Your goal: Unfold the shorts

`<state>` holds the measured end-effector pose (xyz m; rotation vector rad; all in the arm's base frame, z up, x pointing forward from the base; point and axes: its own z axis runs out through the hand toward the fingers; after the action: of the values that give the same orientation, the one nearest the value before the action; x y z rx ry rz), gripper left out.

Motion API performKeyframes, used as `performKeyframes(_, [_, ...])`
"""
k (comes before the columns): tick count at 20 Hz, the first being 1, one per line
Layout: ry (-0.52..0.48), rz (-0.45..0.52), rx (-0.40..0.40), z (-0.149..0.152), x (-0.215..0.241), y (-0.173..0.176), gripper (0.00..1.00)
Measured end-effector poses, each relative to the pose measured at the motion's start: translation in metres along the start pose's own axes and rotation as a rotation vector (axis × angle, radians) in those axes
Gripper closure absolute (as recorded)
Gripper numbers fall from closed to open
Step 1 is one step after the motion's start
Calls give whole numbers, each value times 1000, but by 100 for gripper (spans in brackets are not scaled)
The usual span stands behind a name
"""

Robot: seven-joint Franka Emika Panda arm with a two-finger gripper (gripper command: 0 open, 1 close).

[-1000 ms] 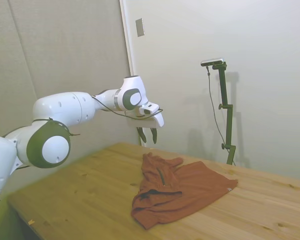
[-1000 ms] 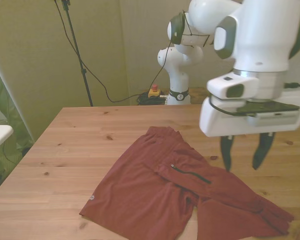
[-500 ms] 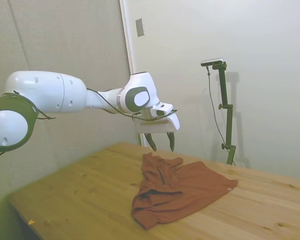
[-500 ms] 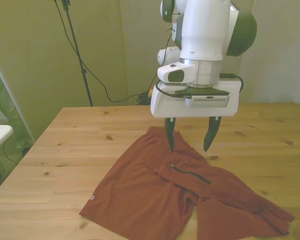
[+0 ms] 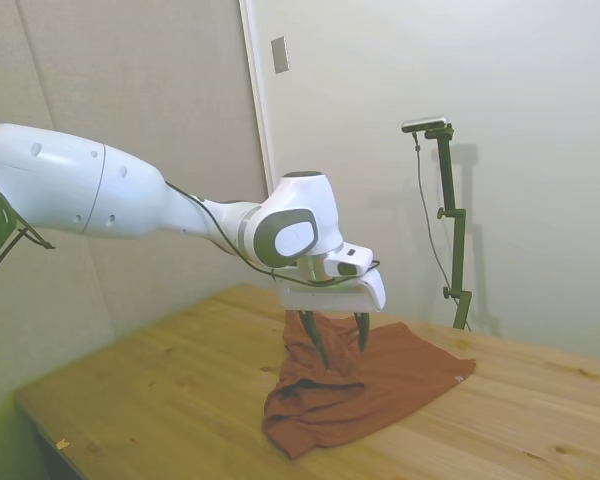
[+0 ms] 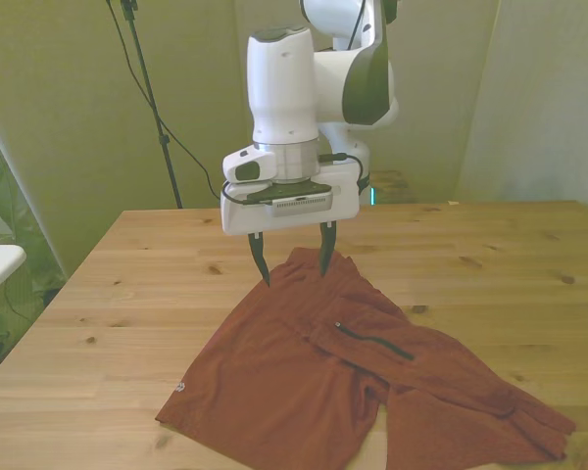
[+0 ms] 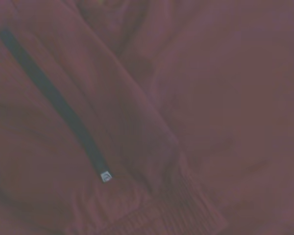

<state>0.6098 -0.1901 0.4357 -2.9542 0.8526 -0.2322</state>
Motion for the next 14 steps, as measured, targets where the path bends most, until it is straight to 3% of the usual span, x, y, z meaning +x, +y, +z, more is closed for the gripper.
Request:
performKeyframes(7, [-94,-26,126,52,17,-4,0])
performKeyframes(14, [-149,7,145,70,34,12,0])
